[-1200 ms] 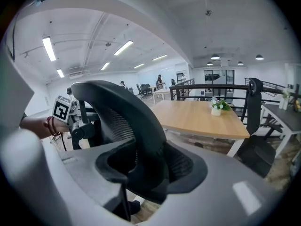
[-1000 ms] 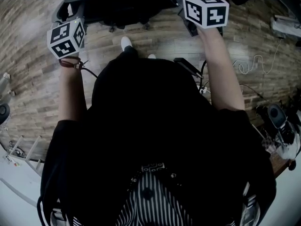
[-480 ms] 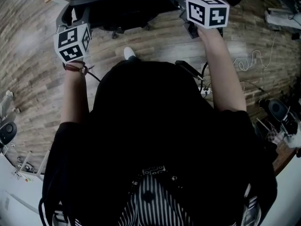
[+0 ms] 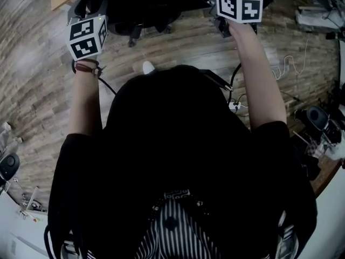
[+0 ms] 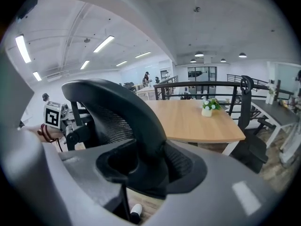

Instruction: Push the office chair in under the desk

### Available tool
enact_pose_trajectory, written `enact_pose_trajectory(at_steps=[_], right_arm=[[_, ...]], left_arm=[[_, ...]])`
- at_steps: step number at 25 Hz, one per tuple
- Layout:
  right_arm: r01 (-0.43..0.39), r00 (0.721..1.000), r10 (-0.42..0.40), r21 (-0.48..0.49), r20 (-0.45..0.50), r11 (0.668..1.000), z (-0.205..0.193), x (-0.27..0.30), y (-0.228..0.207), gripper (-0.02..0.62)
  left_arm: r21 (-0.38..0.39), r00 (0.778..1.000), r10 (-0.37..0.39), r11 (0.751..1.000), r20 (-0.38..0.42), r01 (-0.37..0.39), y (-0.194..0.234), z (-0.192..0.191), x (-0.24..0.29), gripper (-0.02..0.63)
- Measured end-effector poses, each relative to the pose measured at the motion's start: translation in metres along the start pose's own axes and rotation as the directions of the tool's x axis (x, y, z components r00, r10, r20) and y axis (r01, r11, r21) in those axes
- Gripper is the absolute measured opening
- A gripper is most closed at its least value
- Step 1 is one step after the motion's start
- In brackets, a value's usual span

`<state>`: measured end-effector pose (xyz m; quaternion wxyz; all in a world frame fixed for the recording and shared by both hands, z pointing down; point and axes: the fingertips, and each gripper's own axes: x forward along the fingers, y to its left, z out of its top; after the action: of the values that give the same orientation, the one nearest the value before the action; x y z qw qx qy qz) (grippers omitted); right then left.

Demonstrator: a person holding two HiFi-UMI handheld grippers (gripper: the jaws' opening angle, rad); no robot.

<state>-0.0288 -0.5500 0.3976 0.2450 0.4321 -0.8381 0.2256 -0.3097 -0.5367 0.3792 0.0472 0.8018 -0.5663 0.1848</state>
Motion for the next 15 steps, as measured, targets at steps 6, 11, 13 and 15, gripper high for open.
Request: enact_pose_trajectory(at_steps=[6, 11, 13, 15], right_arm=[[0.043, 0.999, -0.044, -0.033, -0.026, 0.999, 0.014, 0.021, -0.002, 0.187], [0.04, 0.999, -0.04, -0.019, -0.019, 0.999, 0.024, 0.035, -0.012, 0.187], [0.034, 0.999, -0.034, -0.027, -0.017, 0.999, 0.031, 0.041, -0.012, 0.187], [0.038, 0.999, -0.039, -0.053, -0.018, 0.998, 0.037, 0.047, -0.012, 0.187]], left_arm=[[0.005, 1.0, 0.011, 1.0, 0.001, -0.011, 0.017, 0.003, 0.013, 0.224], [0.003, 1.0, 0.007, 1.0, -0.008, -0.007, 0.024, 0.007, 0.033, 0.222], [0.001, 1.0, 0.014, 1.0, -0.007, -0.014, 0.028, 0.009, 0.039, 0.222], [0.002, 1.0, 0.031, 1.0, -0.002, -0.031, 0.032, 0.011, 0.043, 0.222]])
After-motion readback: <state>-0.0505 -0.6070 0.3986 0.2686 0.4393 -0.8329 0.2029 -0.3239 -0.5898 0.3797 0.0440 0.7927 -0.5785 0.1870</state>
